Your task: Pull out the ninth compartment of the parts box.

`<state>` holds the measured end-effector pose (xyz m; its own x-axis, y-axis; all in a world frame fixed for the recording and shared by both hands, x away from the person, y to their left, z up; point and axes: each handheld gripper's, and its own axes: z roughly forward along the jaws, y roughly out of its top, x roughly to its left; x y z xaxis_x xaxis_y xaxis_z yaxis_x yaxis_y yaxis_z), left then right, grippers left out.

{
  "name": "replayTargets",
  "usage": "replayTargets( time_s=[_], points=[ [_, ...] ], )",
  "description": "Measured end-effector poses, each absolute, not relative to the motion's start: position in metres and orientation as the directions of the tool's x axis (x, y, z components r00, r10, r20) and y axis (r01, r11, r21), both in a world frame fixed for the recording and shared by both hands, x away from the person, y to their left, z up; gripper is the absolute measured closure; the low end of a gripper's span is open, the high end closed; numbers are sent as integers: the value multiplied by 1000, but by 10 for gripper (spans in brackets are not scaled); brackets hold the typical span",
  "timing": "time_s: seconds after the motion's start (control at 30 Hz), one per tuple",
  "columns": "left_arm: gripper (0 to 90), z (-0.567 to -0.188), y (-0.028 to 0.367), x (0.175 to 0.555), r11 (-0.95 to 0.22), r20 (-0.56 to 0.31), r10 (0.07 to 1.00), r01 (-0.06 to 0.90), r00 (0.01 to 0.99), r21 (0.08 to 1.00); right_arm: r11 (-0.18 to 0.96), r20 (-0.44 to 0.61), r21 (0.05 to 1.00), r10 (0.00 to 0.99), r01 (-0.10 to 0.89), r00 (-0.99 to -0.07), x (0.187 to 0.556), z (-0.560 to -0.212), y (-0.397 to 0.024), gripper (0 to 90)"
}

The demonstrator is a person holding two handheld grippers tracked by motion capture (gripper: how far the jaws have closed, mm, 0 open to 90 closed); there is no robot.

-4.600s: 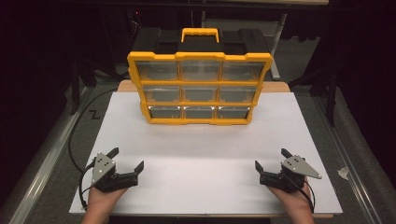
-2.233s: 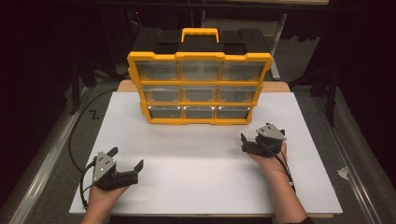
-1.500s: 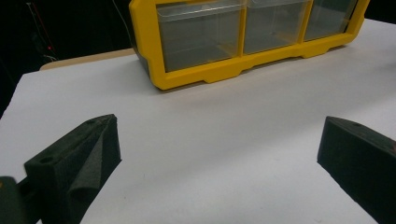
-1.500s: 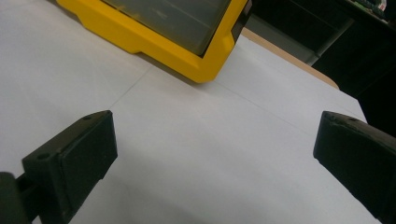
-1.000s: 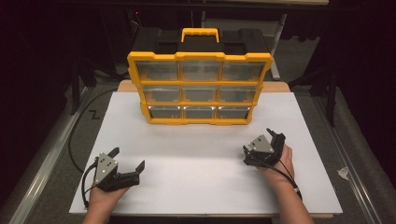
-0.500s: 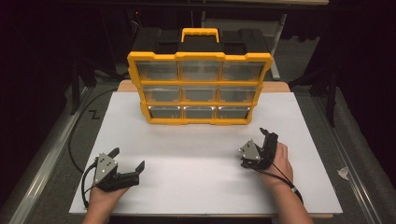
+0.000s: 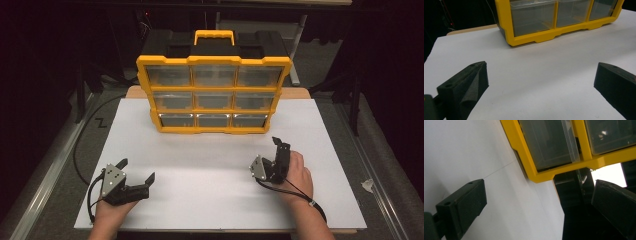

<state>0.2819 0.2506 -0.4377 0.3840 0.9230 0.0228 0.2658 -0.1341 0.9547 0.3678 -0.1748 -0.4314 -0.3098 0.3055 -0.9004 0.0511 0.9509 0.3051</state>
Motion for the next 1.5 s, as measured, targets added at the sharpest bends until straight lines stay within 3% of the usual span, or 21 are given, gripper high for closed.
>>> replayTargets(
  time_s=[0.6, 1.1, 1.2, 1.5],
  points=[
    [2, -436, 249, 280, -151, 47, 916, 235, 399, 960, 990, -954, 143, 137, -4, -265, 361, -434, -164, 17],
    [2, -436, 247, 279, -182, 75, 908, 226, 412, 957, 992, -966, 125, 119, -15, -229, 355, -436, -156, 220],
    [2, -436, 248, 279, -172, 70, 910, 220, 408, 960, 993, -973, 119, 111, -24, -204, 353, -436, -154, 332],
    [2, -436, 249, 280, -167, 60, 909, 227, 413, 960, 994, -979, 112, 112, 6, -169, 358, -429, -143, 463]
  ],
)
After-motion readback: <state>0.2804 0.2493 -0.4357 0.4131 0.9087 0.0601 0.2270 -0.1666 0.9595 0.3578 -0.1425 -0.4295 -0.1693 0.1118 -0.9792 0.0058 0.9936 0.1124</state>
